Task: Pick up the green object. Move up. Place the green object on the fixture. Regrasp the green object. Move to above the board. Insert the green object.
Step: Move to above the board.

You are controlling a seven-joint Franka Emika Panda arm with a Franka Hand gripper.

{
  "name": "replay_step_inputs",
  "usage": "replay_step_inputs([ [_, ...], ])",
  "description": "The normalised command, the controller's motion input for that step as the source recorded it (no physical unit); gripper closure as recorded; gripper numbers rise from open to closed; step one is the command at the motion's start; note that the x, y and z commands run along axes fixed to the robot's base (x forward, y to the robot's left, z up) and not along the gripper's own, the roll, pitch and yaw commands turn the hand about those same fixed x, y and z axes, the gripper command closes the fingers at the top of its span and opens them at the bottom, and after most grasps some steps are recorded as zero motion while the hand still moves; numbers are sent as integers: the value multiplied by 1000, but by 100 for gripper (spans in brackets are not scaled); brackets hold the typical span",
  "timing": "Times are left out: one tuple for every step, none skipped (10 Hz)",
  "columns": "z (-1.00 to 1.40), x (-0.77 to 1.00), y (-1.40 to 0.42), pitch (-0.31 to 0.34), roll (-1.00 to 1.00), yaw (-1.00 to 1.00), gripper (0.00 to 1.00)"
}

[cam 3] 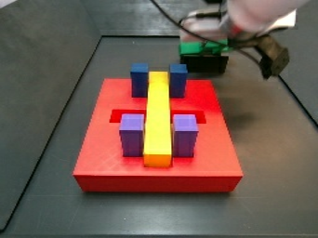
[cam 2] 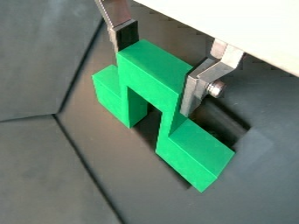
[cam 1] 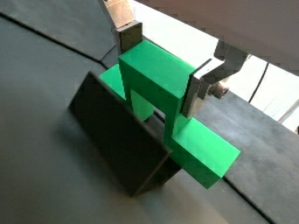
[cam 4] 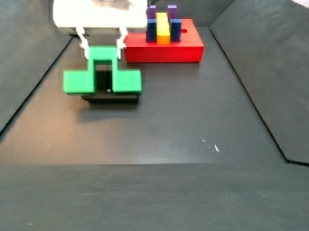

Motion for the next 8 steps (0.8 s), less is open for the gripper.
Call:
replay_step_inputs([
  [1400, -3, -18, 1, -5, 28, 100],
  [1400, -33, -19, 4, -30, 28, 100],
  [1400, -27, -10, 4, -21, 27, 100],
  [1400, -10, -36, 25, 6, 15, 100],
  [1400, -6, -42, 32, 3, 11, 100],
  [908, 11, -11, 39, -13, 8, 100],
  [646, 16, -14, 46, 0, 11, 100],
  [265, 40, -26, 73, 0, 15, 100],
])
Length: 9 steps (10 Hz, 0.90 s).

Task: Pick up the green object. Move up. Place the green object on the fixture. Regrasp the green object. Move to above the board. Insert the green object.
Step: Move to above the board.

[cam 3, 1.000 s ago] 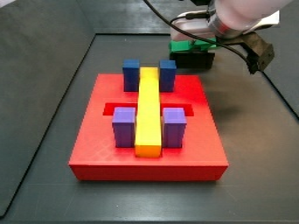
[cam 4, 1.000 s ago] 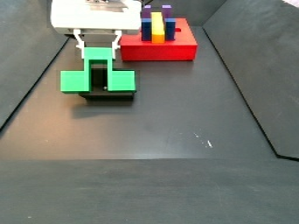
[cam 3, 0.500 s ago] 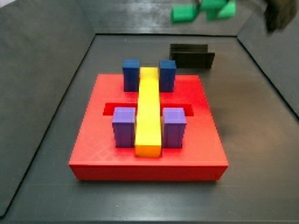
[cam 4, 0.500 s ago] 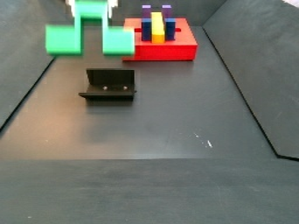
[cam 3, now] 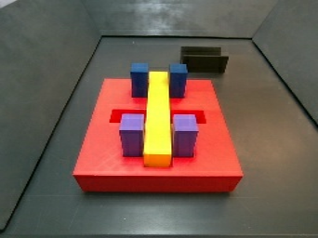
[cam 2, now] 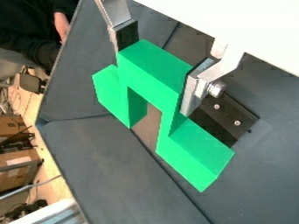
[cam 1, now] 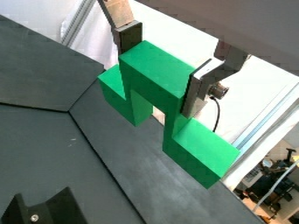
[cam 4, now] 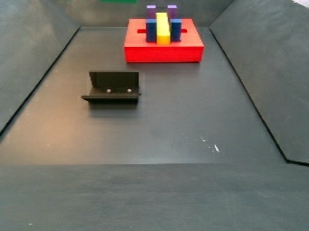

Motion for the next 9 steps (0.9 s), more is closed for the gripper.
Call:
replay_step_inputs([
  [180, 42, -22, 86, -4, 16, 100],
  [280, -1111, -1400, 48, -1000, -170, 100],
  [268, -1115, -1400, 49, -1000, -166, 100],
  [295, -1224, -1400, 19, -1000, -157, 100],
  [263, -1266, -1400, 20, -1000, -149, 100],
  [262, -1284, -1400, 29, -1000, -144, 100],
  [256, -1283, -1400, 38, -1000, -145, 100],
  [86, -444, -427, 47, -1000, -137, 100],
  [29, -222, -183, 54, -1000, -134, 100],
])
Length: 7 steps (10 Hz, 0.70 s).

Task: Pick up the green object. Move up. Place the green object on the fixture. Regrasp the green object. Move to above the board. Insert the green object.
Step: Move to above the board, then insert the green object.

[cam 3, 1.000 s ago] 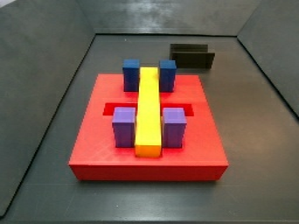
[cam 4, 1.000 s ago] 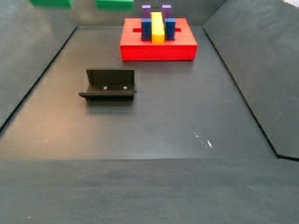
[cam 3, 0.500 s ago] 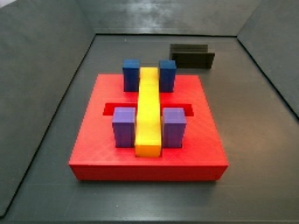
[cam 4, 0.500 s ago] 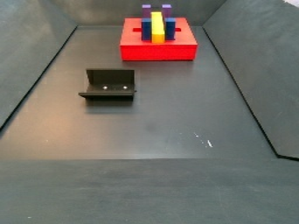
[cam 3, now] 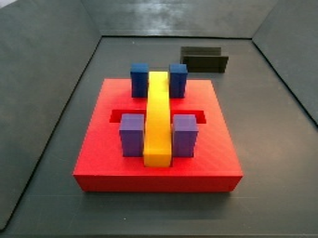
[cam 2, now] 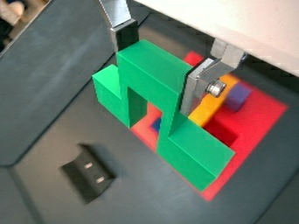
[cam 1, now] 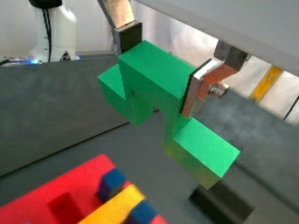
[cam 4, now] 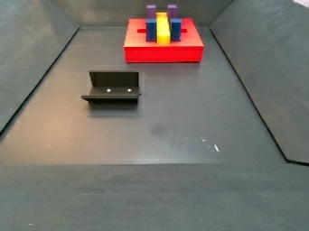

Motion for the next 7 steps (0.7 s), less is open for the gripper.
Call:
replay_step_inputs([
  [10, -55, -33, 77, -1000, -117, 100],
  [26, -68, -51, 66, -1000, -115, 100],
  [-2, -87, 6, 21, -877, -83, 100],
  [0, -74, 27, 6, -747, -70, 100],
  [7, -65, 22, -15, -472, -32, 100],
  [-6, -43, 11, -23, -312, -23, 100],
  [0, 0, 0, 0, 13, 0, 100],
])
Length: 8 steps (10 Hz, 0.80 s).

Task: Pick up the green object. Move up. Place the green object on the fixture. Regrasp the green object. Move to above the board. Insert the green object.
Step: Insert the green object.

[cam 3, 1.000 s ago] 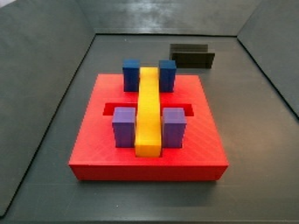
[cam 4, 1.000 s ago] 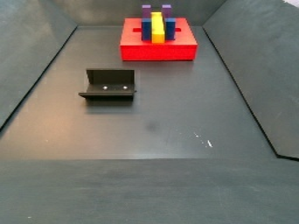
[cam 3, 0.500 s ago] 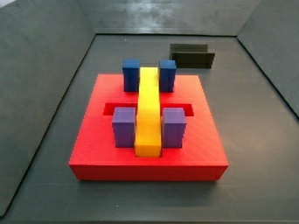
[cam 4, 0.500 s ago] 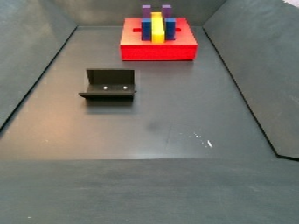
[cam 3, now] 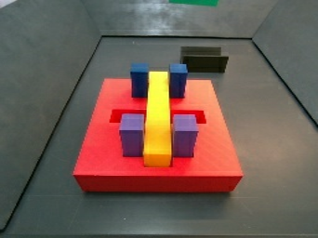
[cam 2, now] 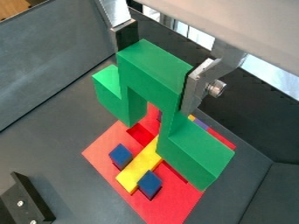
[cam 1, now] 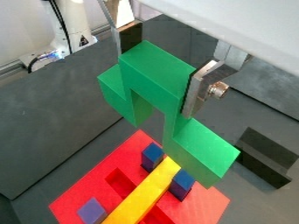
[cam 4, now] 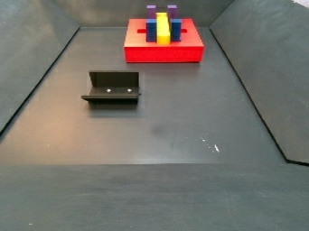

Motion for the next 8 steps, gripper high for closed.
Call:
replay_step_inputs([
  [0, 0, -26, 17, 81, 0, 100],
  [-109, 0, 0, -40, 0, 0, 100],
  [-531, 154, -63, -210, -36, 40, 100],
  [-523, 111, -129, -221, -206, 0, 100],
  [-374, 120, -163, -180, -327, 0, 100],
  [-337, 46, -120, -193, -347, -9, 100],
  [-277, 40, -97, -203, -373, 0, 100],
  [-383, 0, -214, -221, -207, 63, 100],
])
